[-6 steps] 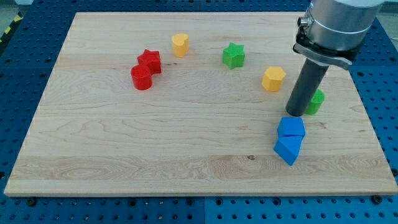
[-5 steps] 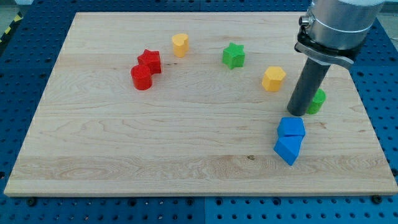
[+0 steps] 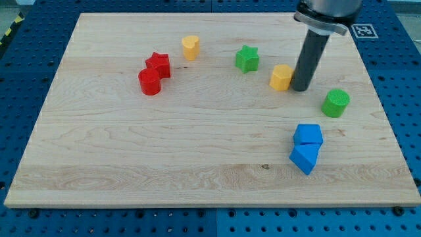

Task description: Push the yellow hexagon into the green star

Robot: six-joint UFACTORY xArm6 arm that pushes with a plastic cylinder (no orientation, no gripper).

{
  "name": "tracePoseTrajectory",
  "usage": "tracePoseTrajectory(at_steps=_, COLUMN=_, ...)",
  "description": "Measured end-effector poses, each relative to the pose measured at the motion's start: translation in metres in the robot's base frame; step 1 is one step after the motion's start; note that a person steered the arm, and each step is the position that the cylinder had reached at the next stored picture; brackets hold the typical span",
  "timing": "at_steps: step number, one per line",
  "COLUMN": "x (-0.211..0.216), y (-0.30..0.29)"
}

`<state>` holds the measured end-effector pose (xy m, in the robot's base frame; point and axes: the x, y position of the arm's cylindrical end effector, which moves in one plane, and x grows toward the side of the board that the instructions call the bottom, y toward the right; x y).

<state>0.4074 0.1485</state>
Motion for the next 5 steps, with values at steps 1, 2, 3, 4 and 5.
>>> tracePoseTrajectory(at_steps=1, x=-0.002, y=-0.039)
tracePoseTrajectory(at_steps=2, x=-0.013, y=-0.084)
tracePoseTrajectory(at_steps=3, x=-0.020, y=-0.118)
tracePoseTrajectory(at_steps=4, x=-0.031, y=-0.140)
tracePoseTrajectory(at_steps=5, x=-0.020, y=-0.124)
